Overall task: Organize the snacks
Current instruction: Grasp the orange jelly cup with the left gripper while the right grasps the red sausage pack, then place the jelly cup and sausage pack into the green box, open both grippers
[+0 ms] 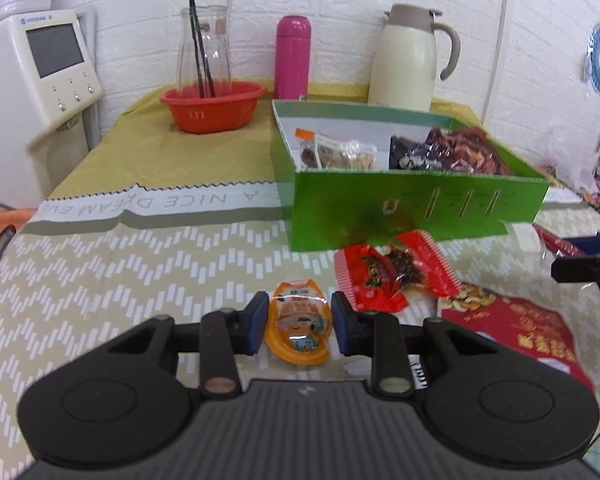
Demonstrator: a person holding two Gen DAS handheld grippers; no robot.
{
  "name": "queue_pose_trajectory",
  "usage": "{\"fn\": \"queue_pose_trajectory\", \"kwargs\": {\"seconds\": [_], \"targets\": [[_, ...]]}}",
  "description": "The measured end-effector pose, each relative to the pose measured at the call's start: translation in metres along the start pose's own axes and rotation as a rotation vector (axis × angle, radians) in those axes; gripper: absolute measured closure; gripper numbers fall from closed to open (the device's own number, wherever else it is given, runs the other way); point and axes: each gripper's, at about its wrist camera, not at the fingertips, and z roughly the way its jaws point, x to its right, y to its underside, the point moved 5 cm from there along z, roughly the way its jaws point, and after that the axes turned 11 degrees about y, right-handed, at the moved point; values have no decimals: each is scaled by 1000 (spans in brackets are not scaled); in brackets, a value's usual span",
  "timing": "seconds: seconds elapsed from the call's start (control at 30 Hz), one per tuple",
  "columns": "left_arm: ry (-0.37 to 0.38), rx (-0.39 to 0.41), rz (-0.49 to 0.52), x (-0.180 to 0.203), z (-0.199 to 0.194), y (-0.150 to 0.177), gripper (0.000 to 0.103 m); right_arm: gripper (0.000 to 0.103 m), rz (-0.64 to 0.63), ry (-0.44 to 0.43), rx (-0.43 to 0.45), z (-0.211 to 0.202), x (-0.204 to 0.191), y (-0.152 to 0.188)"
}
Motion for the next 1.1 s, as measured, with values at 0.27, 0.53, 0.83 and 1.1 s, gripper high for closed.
{"fn": "queue_pose_trajectory", "kwargs": {"seconds": [0.27, 0.53, 0.83, 1.1], "targets": [[51, 58, -92, 7, -15, -14, 75, 44, 115, 20, -68, 5, 12, 15], [92, 68, -102, 19, -6, -30, 75, 44, 183, -1, -33, -4, 20, 8], [72, 111, -23, 30, 63, -111, 74, 44, 276, 112, 48, 47, 64, -78], [38, 34, 8, 18, 117, -112, 73, 44, 187, 265, 15, 102, 77, -88]]}}
